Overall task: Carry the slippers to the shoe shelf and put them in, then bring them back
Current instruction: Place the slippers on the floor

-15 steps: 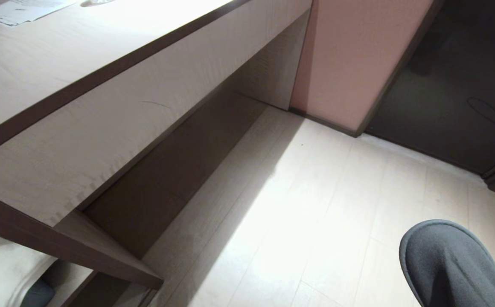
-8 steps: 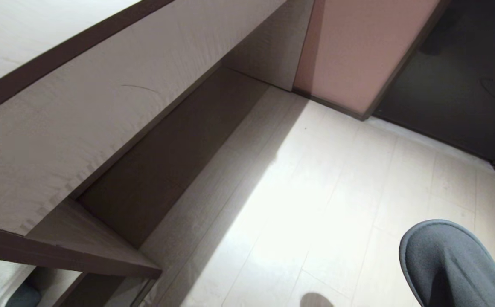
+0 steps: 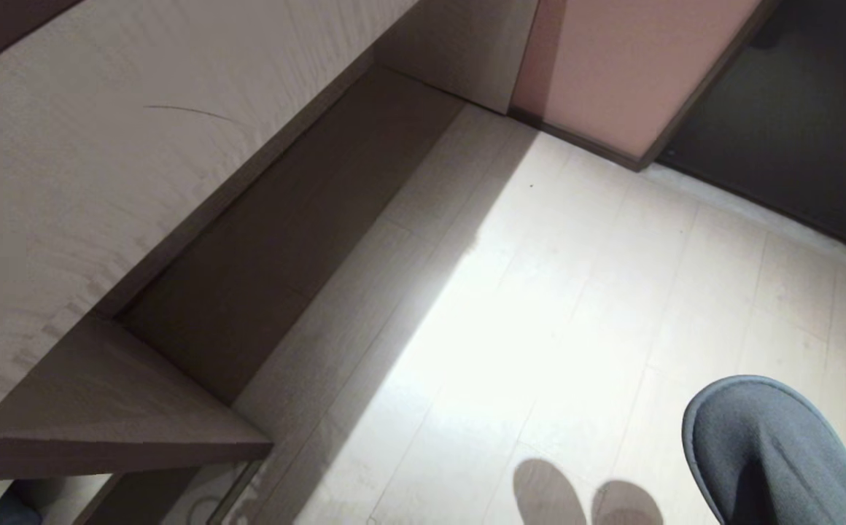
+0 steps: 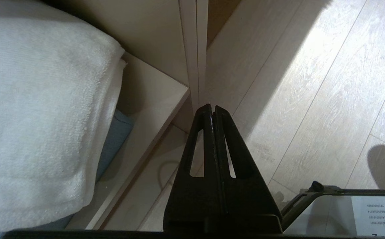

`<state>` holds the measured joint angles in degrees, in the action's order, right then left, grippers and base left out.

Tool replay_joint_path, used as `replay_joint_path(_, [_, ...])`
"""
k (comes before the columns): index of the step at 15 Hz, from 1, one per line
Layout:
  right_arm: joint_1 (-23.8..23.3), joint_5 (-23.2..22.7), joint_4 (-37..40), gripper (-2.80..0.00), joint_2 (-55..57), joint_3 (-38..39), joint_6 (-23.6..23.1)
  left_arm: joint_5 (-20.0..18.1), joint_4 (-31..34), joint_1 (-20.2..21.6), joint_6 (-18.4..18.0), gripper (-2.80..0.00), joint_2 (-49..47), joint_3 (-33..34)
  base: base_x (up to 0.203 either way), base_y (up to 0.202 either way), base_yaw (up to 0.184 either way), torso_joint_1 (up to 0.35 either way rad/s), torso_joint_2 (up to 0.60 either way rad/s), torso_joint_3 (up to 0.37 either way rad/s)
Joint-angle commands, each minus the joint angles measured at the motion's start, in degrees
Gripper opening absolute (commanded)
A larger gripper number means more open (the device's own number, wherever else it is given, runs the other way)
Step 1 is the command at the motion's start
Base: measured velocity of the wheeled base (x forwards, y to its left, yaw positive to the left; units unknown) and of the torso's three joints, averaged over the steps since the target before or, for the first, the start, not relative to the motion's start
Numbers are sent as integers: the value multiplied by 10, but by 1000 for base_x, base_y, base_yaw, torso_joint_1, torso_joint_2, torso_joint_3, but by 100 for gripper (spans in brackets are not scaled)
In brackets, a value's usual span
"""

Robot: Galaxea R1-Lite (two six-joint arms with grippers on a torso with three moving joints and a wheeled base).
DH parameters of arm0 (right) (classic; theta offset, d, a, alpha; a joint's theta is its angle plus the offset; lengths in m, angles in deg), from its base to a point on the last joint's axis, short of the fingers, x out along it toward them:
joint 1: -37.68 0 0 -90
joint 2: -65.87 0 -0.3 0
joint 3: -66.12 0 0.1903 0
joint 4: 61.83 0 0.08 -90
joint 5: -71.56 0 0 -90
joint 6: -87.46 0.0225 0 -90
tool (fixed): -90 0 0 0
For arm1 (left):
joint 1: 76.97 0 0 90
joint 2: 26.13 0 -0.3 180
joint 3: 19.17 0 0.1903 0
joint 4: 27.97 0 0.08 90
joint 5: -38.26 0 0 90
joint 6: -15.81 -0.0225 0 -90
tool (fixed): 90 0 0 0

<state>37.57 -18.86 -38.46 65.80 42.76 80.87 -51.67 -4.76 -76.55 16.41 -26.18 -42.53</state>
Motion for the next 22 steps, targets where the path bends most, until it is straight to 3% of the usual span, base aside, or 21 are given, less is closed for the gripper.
replay_joint_path(1, [0, 0, 0, -280, 1, 0, -1, 0, 0, 0, 0, -280, 0, 0, 0, 0, 0, -5, 2, -194])
replay_joint_path(22, [0, 0, 0, -280, 1, 0, -1, 0, 0, 0, -2, -280, 0, 0, 0, 0, 0, 2, 2, -193])
